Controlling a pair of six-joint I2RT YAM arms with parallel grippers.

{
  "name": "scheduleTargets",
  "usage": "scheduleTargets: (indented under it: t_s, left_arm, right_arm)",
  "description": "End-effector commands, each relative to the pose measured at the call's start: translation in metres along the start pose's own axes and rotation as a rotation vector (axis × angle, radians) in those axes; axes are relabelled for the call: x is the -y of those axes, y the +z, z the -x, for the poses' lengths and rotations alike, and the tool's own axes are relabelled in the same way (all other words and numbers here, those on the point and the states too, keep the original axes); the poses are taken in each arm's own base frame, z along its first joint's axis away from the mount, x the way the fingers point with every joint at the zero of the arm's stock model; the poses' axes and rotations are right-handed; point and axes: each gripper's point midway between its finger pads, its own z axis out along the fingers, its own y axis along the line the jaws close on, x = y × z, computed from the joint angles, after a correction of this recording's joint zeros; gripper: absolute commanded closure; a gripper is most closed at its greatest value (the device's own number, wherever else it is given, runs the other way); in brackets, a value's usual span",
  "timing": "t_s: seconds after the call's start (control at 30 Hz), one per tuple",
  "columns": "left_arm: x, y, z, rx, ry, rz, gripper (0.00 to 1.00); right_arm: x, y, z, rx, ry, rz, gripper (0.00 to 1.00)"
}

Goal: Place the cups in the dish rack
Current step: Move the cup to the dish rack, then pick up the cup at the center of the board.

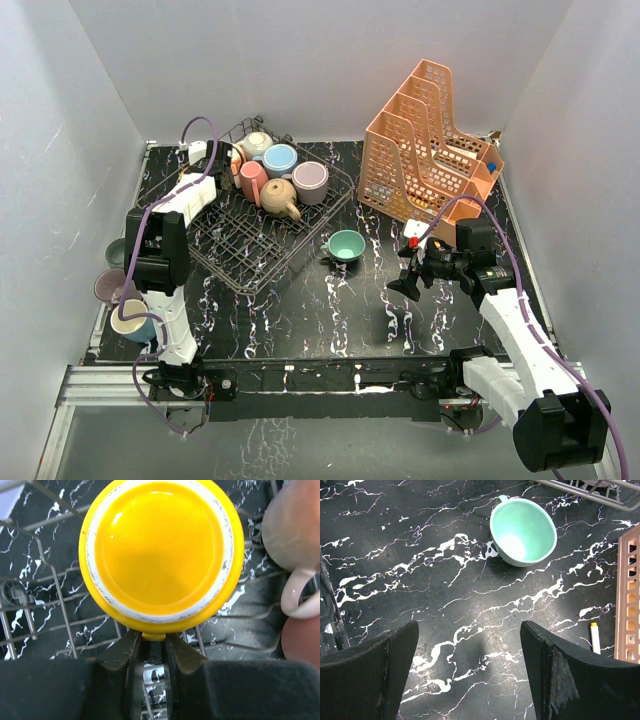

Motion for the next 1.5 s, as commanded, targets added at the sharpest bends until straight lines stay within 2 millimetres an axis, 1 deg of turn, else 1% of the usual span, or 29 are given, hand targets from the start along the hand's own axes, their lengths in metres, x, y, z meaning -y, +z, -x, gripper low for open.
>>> scheduleTargets:
  t_s: [0.0, 0.07, 0.17, 0.3, 0.4, 0.53, 0.8, 0.87, 0.9, 1.03, 1.07, 1.2, 1.27, 1.4, 1.47]
  left_arm:
    - [-0.014, -0.026, 0.082, 0.198, -0.131, -0.023, 1.00]
    - [-0.013, -0.018, 0.080, 0.185, -0.138, -0.030, 1.00]
    - [-0.007, -0.009, 0.072, 0.164, -0.142, -0.059, 1.00]
    - [0.000, -0.003, 0.060, 0.136, -0.169, -0.093, 1.00]
    - [0.001, 0.001, 0.051, 0.115, -0.179, -0.096, 1.00]
    - [-0.004, 0.005, 0.042, 0.090, -0.163, -0.058, 1.00]
    - [-0.021, 0.004, 0.030, 0.086, -0.155, 0.004, 1.00]
    - [-0.020, 0.003, 0.028, 0.088, -0.158, -0.016, 1.00]
    - [-0.018, 0.004, 0.026, 0.087, -0.158, -0.026, 0.97]
    - [-0.012, 0.005, 0.021, 0.063, -0.153, -0.048, 0.75]
    - [-0.013, 0.005, 0.022, 0.063, -0.160, -0.045, 0.67]
    - [-0.014, -0.005, 0.032, 0.082, -0.182, -0.065, 0.44]
    - [-0.016, -0.014, 0.039, 0.093, -0.197, -0.078, 0.36]
    - [-0.018, -0.037, 0.051, 0.116, -0.236, -0.144, 0.29]
    - [-0.019, -0.050, 0.054, 0.128, -0.258, -0.189, 0.28]
  right_arm:
    - [0.010, -0.001, 0.010, 0.035, -0.054, -0.030, 0.15]
    - [0.010, -0.001, 0.010, 0.034, -0.053, -0.030, 0.15]
    - [0.011, -0.001, 0.009, 0.033, -0.051, -0.031, 0.15]
    - [0.011, -0.001, 0.009, 0.033, -0.050, -0.032, 0.15]
    - [0.011, -0.001, 0.009, 0.032, -0.050, -0.032, 0.15]
    - [0.011, 0.000, 0.008, 0.032, -0.050, -0.032, 0.15]
    - [0.010, -0.001, 0.011, 0.039, -0.056, -0.031, 0.15]
    - [0.010, -0.001, 0.010, 0.041, -0.053, -0.027, 0.15]
    - [0.010, -0.001, 0.011, 0.042, -0.055, -0.027, 0.15]
    - [0.009, -0.001, 0.011, 0.043, -0.056, -0.027, 0.15]
    - [0.009, -0.001, 0.011, 0.043, -0.056, -0.027, 0.15]
    - [0.010, -0.001, 0.011, 0.042, -0.056, -0.029, 0.15]
    - [0.009, -0.001, 0.011, 0.042, -0.056, -0.028, 0.15]
    - [0.008, 0.000, 0.011, 0.049, -0.055, -0.018, 0.15]
    - [0.007, 0.000, 0.011, 0.051, -0.055, -0.014, 0.15]
